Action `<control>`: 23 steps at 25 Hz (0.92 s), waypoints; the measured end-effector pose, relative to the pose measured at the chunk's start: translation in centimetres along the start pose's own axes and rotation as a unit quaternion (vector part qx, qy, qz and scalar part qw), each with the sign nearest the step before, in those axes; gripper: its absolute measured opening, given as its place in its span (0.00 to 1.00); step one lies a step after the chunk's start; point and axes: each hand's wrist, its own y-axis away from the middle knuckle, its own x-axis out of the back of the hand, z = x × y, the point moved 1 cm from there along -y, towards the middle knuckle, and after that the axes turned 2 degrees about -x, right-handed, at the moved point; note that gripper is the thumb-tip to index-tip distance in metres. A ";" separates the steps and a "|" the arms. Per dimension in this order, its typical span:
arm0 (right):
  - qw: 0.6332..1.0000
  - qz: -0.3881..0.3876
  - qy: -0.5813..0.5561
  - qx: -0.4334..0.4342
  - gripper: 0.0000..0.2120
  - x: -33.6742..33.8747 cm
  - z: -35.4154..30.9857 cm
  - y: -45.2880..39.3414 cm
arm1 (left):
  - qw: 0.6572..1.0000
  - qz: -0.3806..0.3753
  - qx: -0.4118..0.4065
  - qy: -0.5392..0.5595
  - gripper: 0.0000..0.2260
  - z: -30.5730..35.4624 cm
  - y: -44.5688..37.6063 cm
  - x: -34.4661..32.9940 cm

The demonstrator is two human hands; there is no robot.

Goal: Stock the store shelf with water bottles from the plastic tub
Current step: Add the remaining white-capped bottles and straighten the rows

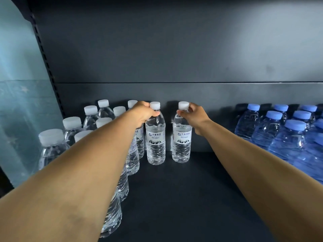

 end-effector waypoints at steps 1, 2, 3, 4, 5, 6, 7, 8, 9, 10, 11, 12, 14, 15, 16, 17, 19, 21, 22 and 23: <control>1.000 0.000 -0.001 0.000 0.10 -0.1 0.0 -0.1 | 1.000 0.006 0.001 -0.003 0.17 0.0 -0.1 0.0; 1.000 0.000 -0.004 -0.001 0.10 -0.2 0.0 -0.1 | 1.000 0.011 -0.001 -0.004 0.17 -0.1 -0.4 -0.1; 1.000 0.000 -0.006 -0.001 0.11 -0.3 0.0 -0.2 | 1.000 0.015 -0.003 -0.001 0.17 -0.2 -0.5 -0.2; 1.000 0.003 -0.001 -0.002 0.11 -0.4 0.0 -0.1 | 1.000 0.018 -0.005 0.004 0.17 -0.3 -0.7 -0.3; 1.000 0.008 0.010 -0.001 0.12 -0.3 0.0 -0.1 | 1.000 0.021 -0.006 0.007 0.17 -0.4 -0.9 -0.5; 1.000 0.013 0.021 -0.002 0.13 -0.3 0.0 -0.1 | 1.000 0.024 -0.008 0.009 0.17 -0.5 -1.2 -0.7; 0.999 0.018 0.027 -0.002 0.13 -0.2 0.0 -0.1 | 1.000 0.028 -0.010 0.009 0.17 -0.5 -1.4 -0.8; 0.999 0.020 0.031 0.000 0.12 -0.2 0.0 0.0 | 0.999 0.034 -0.011 0.011 0.17 -0.5 -1.6 -0.9; 0.999 0.021 0.032 0.001 0.11 -0.2 -0.1 0.0 | 0.999 0.039 -0.012 0.013 0.17 -0.6 -1.8 -0.9; 0.999 0.022 0.034 0.001 0.11 -0.2 -0.2 0.1 | 0.999 0.042 -0.013 0.015 0.16 -0.6 -2.0 -0.9; 0.999 0.023 0.037 0.000 0.11 -0.2 -0.2 0.0 | 0.999 0.041 -0.012 0.010 0.16 -0.6 -2.1 -1.0; 0.999 0.024 0.039 -0.001 0.12 -0.2 -0.1 0.0 | 0.999 0.038 -0.011 0.001 0.17 -0.6 -2.2 -1.0; 0.999 0.025 0.041 -0.004 0.14 -0.2 0.0 -0.1 | 0.999 0.033 -0.007 -0.016 0.17 -0.5 -2.1 -0.9; 0.999 0.025 0.043 -0.007 0.15 -0.2 0.0 -0.1 | 0.999 0.032 -0.005 -0.023 0.18 -0.5 -2.1 -0.7; 0.998 0.024 0.050 -0.008 0.15 -0.2 -0.1 0.0 | 0.999 0.032 -0.002 -0.031 0.18 -0.4 -2.1 -0.5; 0.998 0.020 0.066 -0.007 0.16 -0.1 -0.2 0.0 | 0.999 0.031 -0.001 -0.044 0.17 -0.1 -2.0 -0.3; 0.992 0.010 0.127 0.006 0.18 0.1 -0.7 0.3 | 0.993 0.035 -0.009 -0.116 0.16 0.5 -2.0 0.0; 0.983 0.003 0.184 0.028 0.18 0.4 -0.9 0.7 | 0.972 0.041 -0.027 -0.229 0.19 1.3 -1.5 0.0; 0.979 -0.002 0.202 0.042 0.19 0.6 -1.0 1.0 | 0.959 0.046 -0.032 -0.279 0.22 1.7 -1.0 -0.2; 0.974 -0.008 0.218 0.056 0.19 1.0 -1.1 1.2 | 0.947 0.049 -0.040 -0.316 0.24 2.1 -0.6 -0.4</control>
